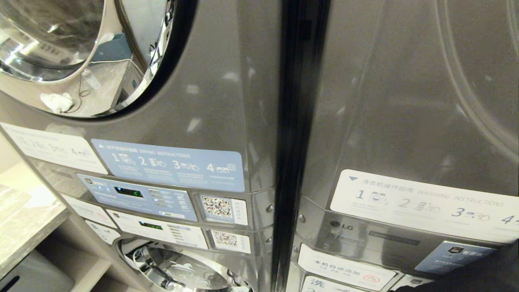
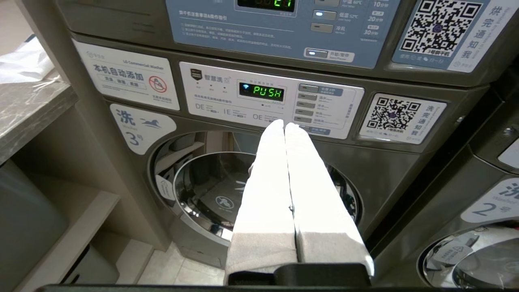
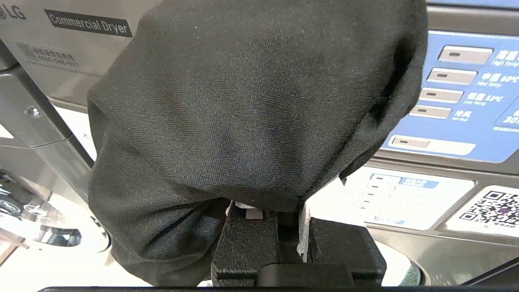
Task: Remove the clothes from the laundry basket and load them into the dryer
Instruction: Put the clothes in the dryer
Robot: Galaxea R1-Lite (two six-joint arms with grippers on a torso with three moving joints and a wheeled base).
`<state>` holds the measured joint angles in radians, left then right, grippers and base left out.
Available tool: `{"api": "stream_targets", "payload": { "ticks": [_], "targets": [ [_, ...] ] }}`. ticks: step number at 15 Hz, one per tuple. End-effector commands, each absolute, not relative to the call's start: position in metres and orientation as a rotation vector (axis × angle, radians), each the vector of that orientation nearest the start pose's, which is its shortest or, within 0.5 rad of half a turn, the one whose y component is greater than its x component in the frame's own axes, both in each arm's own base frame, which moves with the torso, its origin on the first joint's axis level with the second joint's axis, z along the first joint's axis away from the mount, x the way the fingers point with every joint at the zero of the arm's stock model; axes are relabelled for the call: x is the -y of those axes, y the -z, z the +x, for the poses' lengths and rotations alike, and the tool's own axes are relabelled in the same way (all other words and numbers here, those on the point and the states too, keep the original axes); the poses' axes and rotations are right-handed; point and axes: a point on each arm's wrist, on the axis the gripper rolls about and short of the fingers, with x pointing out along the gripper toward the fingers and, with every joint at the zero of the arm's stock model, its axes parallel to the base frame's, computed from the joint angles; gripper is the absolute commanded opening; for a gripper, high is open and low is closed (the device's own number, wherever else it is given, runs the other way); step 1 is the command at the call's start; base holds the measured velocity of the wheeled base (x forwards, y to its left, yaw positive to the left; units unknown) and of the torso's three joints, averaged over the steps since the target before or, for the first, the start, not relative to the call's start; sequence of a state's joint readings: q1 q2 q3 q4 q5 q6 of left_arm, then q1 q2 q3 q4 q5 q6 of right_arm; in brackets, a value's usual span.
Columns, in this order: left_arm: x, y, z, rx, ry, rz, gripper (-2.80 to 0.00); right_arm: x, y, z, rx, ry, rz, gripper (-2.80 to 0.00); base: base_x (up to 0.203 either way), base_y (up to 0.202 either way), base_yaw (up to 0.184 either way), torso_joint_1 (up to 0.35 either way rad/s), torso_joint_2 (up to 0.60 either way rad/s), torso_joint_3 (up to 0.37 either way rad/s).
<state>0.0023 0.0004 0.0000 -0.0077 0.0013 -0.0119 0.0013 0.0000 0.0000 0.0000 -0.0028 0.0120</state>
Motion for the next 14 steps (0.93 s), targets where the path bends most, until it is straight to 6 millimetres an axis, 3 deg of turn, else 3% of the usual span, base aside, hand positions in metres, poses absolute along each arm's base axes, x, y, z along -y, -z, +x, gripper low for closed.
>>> {"api": "stream_targets", "payload": {
  "ticks": [1, 14],
  "targets": [
    [0.0, -0.0758, -0.0227, 0.006, -0.004, -0.012, -2.8, 0.0001, -0.0755, -0.0227, -0.002, 0.002, 0.012, -2.8, 0.0, 0.0, 0.0, 0.08, -0.16, -0.089],
    [0.0, -0.0758, -0.0227, 0.006, -0.005, -0.012, -2.8, 0.0001, -0.0754, -0.0226, -0.002, 0.002, 0.011, -2.8, 0.0, 0.0, 0.0, 0.067, -0.13, -0.066]
  ]
}}
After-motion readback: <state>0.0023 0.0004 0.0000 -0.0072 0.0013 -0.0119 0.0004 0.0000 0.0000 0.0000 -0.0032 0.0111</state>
